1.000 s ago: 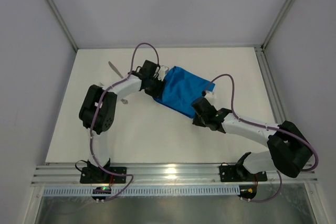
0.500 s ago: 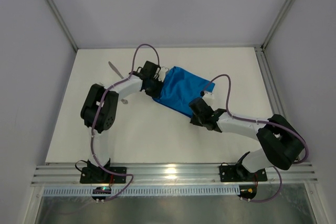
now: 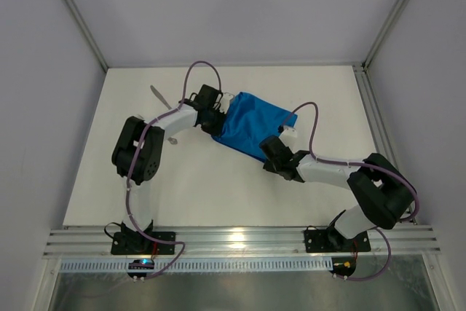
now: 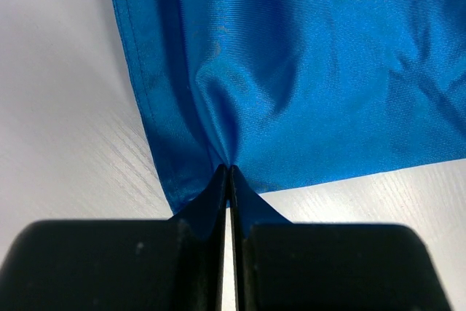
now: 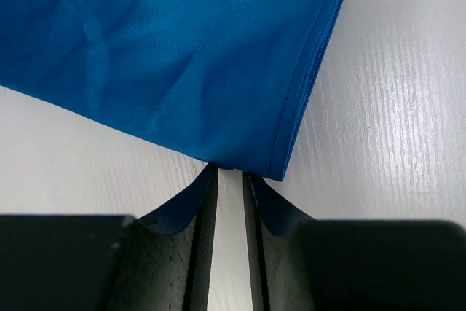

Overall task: Fold the napkin into a case and place the utensils inside
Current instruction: Smooth out the lower triangle-folded napkin at the center of the board.

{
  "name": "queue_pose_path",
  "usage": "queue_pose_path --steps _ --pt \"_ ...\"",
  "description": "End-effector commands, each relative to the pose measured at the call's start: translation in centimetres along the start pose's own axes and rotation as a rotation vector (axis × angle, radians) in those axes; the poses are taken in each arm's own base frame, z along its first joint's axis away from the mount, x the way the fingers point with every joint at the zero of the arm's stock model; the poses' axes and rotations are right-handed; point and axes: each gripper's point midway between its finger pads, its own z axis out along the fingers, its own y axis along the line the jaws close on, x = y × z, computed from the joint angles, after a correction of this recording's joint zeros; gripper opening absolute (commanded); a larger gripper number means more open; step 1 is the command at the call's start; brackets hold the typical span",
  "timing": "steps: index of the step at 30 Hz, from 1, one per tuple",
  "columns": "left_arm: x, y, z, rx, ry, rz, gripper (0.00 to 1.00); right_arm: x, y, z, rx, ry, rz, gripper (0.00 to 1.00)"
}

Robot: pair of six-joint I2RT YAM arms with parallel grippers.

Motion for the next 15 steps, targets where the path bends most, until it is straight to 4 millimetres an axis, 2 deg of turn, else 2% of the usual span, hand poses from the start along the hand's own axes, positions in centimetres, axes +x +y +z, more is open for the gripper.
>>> queue_pose_path --steps 1,7,10,15 --pt "-2.8 -0.7 -2.3 0.022 -0.085 0.008 0.0 -0.8 0.5 0.2 -0.005 -0.041 0.016 0.24" --pt "-3.8 -1.0 -4.1 0.05 -0.125 -0.014 0.0 -1.8 0.9 -0.6 -0.045 -0.086 0.025 0.24" --pt "-4.0 -1.3 -4.8 0.057 -0.139 -0.017 0.0 -1.2 0.3 0.1 -0.005 -0.068 0.012 0.24" --pt "-3.1 -1.1 -4.5 0.056 -0.115 -0.015 0.0 -0.8 -0.2 1.1 0.035 -0.066 0.002 0.22"
